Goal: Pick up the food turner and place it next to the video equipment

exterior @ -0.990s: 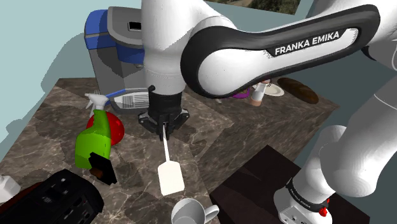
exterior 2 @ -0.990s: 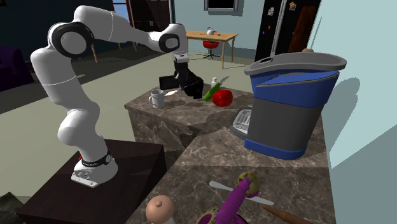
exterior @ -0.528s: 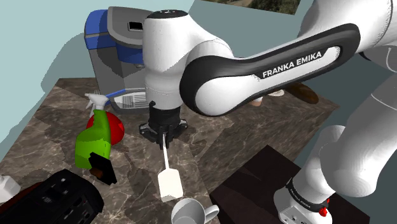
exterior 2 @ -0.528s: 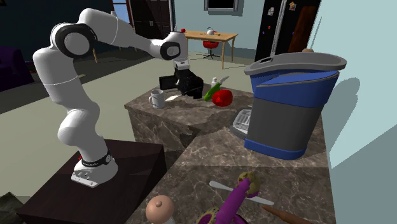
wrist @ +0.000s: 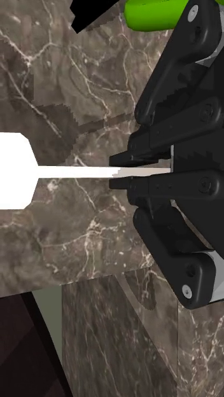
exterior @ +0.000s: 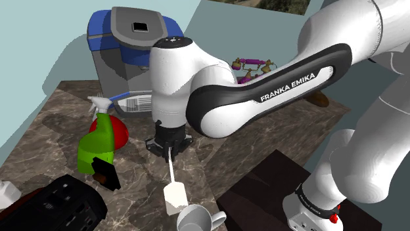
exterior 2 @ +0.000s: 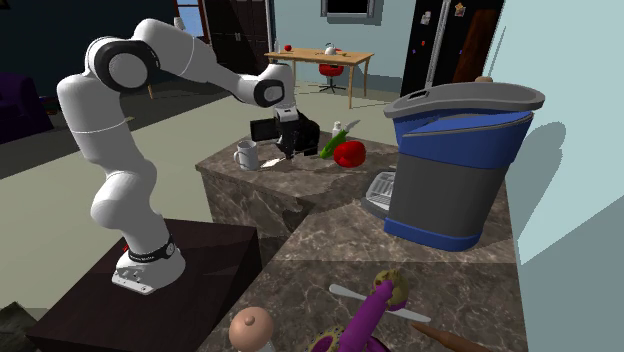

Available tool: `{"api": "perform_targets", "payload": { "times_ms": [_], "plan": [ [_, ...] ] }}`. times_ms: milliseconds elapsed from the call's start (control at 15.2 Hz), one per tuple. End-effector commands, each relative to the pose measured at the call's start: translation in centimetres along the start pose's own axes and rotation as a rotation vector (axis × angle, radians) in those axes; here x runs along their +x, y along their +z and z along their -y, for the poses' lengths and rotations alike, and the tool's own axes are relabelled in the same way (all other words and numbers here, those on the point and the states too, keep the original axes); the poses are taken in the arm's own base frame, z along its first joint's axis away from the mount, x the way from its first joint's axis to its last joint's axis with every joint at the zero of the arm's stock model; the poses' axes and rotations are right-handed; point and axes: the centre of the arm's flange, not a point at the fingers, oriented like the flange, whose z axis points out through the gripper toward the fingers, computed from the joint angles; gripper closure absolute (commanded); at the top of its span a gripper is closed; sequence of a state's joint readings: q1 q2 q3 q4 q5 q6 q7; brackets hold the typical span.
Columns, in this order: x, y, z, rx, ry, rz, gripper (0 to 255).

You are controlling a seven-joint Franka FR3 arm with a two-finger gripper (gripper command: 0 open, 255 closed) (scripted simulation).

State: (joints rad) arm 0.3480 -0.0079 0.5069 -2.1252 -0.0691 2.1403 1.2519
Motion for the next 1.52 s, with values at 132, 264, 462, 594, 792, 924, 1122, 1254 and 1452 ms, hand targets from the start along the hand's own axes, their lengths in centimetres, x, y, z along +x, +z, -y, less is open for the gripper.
{"api": "perform_targets", "payload": {
  "times_ms": [132, 264, 462, 594, 792, 924, 1122, 1254, 1452],
  "plan": [
    [-0.2, 2.2, 0.1, 0.0, 0.0, 0.0, 255],
    [-0.2, 3.2, 0.1, 0.0, 0.0, 0.0, 255],
    [-0.3, 4.8, 0.1, 0.0, 0.0, 0.0, 255],
    [-0.4, 5.9, 0.1, 0.0, 0.0, 0.0, 255],
    [-0.4, 6.5, 0.1, 0.0, 0.0, 0.0, 255],
    [-0.4, 6.5, 0.1, 0.0, 0.0, 0.0, 255],
    [-0.4, 6.5, 0.1, 0.0, 0.0, 0.0, 255],
    [-0.4, 6.5, 0.1, 0.0, 0.0, 0.0, 0],
    [-0.4, 6.5, 0.1, 0.0, 0.0, 0.0, 0]
  ]
}}
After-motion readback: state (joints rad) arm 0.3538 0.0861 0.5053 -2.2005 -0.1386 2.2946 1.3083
